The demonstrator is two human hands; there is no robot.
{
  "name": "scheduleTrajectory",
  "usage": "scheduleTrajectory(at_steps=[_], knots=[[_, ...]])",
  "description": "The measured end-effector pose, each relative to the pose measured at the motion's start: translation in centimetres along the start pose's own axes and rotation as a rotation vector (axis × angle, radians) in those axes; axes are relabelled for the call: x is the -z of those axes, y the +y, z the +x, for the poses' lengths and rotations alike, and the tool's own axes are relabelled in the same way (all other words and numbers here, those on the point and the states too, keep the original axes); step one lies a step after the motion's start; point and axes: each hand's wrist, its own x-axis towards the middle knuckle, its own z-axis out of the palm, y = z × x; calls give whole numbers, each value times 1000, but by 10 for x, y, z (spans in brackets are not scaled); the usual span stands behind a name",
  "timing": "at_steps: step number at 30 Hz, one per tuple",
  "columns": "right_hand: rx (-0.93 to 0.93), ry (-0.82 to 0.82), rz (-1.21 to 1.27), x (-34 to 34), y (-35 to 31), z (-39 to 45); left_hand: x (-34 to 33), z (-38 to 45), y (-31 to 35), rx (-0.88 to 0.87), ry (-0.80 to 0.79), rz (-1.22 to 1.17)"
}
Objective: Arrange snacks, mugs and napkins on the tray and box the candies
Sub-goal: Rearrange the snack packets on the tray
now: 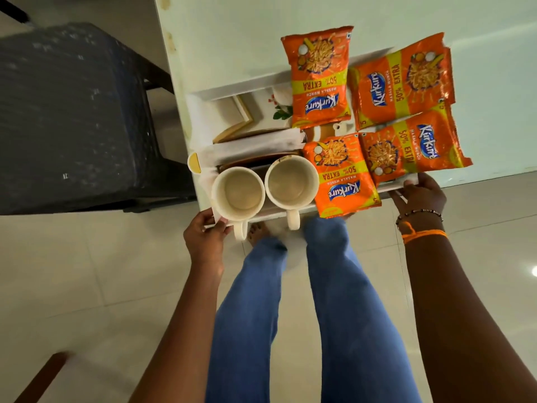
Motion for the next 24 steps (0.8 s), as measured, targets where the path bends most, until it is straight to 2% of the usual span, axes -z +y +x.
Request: scheduleTrajectory(at_steps=[7, 19, 24], knots=[[7, -20, 79, -5, -39, 21, -43, 7, 35, -93, -16, 39], [82, -63, 148, -18, -183, 133, -210, 16, 116, -190, -102, -22], [88, -89, 108, -21, -221, 180, -270, 17, 137, -186, -91, -37]])
